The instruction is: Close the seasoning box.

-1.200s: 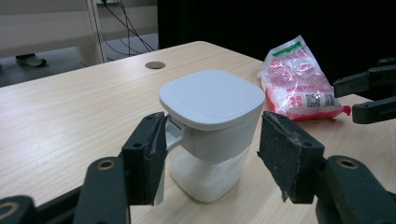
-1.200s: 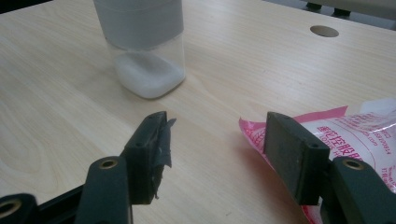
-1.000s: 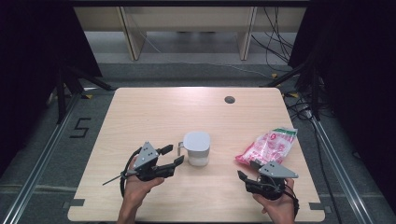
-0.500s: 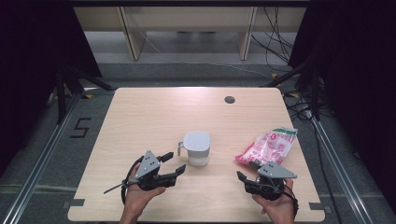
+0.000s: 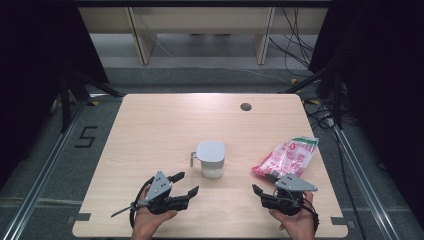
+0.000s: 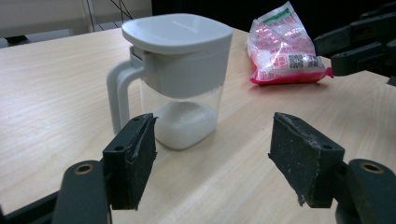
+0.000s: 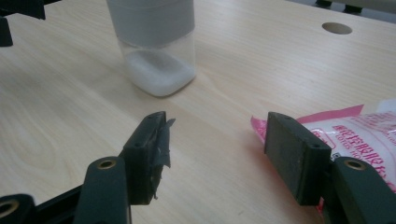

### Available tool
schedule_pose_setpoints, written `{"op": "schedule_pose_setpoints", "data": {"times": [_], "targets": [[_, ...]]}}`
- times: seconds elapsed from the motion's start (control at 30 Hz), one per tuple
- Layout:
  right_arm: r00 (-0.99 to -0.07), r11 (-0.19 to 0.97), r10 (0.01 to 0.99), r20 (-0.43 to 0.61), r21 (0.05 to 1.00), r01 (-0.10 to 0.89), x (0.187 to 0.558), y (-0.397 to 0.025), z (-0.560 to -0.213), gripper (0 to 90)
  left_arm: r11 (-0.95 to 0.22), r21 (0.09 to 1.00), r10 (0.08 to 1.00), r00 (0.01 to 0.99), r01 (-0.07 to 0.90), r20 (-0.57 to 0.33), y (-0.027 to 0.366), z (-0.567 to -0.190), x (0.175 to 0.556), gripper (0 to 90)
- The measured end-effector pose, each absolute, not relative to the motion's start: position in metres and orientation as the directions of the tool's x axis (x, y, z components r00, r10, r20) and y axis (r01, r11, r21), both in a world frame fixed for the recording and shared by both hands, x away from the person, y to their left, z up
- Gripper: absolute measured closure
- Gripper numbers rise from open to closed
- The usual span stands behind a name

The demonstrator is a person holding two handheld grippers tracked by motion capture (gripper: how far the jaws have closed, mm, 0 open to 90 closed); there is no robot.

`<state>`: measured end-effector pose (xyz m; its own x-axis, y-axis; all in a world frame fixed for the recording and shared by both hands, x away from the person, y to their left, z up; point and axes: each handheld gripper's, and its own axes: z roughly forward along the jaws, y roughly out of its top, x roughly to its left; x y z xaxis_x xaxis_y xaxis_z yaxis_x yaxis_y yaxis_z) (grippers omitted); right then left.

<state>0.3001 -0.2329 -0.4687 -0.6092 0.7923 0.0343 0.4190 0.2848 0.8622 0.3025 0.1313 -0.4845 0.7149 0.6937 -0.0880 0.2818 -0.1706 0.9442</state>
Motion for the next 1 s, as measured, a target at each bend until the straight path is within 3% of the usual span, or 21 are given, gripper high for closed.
{"op": "schedule_pose_setpoints", "data": {"times": [0.17,0.2,0.23,0.57,1.0], "targets": [[-0.637,0.309,0.770,0.040,0.850,0.427,0.296,-0.234,-0.473,36.7,-0.190,0.941,0.693,0.717,0.281,-0.074,0.127,-0.490,0.299,29.3],[-0.624,0.295,0.778,0.074,0.834,0.466,0.292,-0.232,-0.474,36.7,-0.196,0.939,0.698,0.713,0.283,-0.070,0.125,-0.490,0.299,28.9],[-0.646,0.330,0.762,0.031,0.841,0.429,0.293,-0.235,-0.475,36.4,-0.196,0.939,0.698,0.713,0.283,-0.070,0.125,-0.490,0.299,28.2],[-0.679,0.370,0.733,0.049,0.808,0.459,0.284,-0.240,-0.479,34.5,-0.216,0.934,0.685,0.726,0.285,-0.063,0.117,-0.499,0.296,27.1],[-0.667,0.377,0.742,0.066,0.783,0.496,0.276,-0.237,-0.483,34.1,-0.220,0.931,0.689,0.722,0.290,-0.062,0.119,-0.498,0.295,26.6]]}}
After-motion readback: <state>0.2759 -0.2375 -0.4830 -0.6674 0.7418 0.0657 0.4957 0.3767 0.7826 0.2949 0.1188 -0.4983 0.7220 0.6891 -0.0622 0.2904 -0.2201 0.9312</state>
